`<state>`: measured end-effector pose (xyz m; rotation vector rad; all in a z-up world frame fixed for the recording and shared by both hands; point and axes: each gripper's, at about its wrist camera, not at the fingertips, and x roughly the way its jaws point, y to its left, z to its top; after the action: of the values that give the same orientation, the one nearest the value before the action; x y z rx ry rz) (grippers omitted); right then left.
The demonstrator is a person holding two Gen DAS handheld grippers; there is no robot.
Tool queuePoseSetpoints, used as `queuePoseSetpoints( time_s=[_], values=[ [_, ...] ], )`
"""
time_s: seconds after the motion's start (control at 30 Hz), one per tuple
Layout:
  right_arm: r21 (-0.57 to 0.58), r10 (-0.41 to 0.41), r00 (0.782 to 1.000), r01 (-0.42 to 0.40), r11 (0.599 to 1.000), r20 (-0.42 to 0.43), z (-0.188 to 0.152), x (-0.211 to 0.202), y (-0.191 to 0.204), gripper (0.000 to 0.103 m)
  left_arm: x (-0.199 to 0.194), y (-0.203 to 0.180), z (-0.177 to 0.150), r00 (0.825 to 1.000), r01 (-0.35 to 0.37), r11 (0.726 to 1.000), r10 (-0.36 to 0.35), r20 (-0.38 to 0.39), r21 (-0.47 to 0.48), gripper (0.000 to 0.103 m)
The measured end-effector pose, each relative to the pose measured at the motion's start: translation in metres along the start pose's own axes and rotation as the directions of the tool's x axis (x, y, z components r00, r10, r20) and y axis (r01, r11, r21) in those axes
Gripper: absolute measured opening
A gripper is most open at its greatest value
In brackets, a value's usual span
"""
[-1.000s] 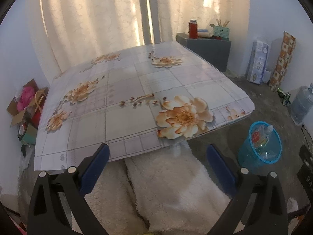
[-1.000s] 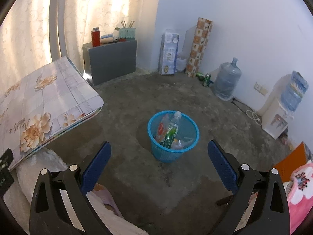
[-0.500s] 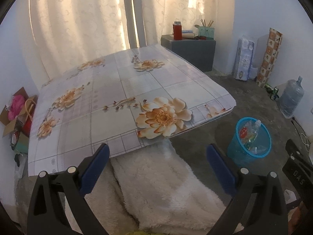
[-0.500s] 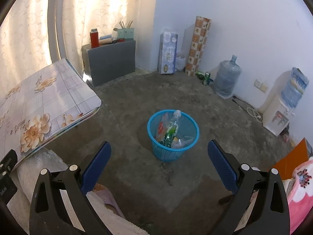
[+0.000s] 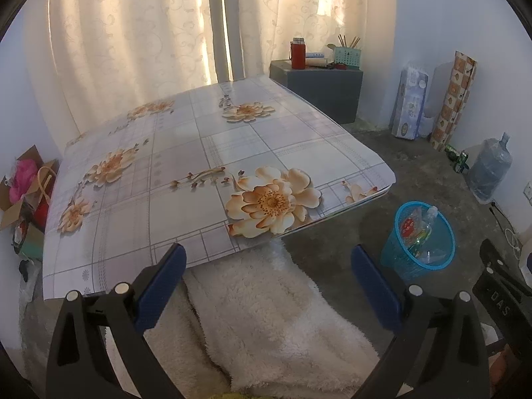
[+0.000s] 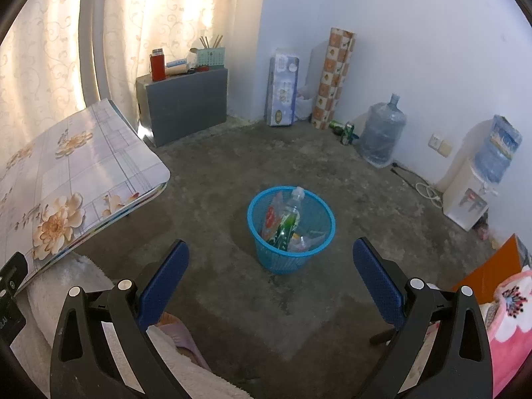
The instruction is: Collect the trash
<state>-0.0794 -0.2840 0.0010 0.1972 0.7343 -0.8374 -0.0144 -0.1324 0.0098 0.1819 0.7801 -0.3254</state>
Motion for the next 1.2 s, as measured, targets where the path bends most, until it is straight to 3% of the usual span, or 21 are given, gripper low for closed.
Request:
queuePoseSetpoints(
  time_s=[1.2],
  values=[
    [0.007, -0.009, 1.0, 0.009, 1.0, -0.014, 0.0024, -0.005, -0.0015, 0.095, -0.0002, 0.0035, -0.0004, 1.0, 0.012, 1.0, -0.012, -0.003, -0.018, 0.097]
  ],
)
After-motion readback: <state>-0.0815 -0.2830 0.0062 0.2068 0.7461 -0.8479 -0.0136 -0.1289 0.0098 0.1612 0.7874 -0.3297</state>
